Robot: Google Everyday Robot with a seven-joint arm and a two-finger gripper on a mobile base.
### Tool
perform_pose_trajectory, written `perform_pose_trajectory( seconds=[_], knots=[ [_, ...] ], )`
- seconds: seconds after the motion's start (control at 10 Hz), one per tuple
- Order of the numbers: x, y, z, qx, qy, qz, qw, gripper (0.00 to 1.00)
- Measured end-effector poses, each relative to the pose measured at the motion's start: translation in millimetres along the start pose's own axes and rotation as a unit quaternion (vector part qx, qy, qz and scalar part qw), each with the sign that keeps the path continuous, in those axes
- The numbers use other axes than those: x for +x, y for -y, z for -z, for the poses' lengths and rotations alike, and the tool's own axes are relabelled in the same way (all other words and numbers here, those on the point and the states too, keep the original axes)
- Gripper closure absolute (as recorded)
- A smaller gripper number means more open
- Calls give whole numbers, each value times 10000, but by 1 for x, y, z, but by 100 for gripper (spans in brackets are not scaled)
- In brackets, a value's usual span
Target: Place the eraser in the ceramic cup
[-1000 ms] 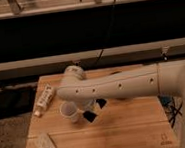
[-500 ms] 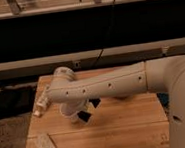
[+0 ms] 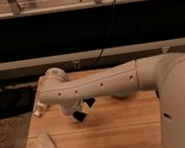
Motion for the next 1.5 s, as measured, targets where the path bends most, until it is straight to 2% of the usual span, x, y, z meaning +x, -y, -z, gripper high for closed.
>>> perform_pose_trajectory(
  seconds=[1.0, 1.5],
  knots=[
    [2, 32, 28, 220, -186, 117, 9995, 100],
    [0, 45, 35, 300, -260, 191, 9990, 100]
  ],
)
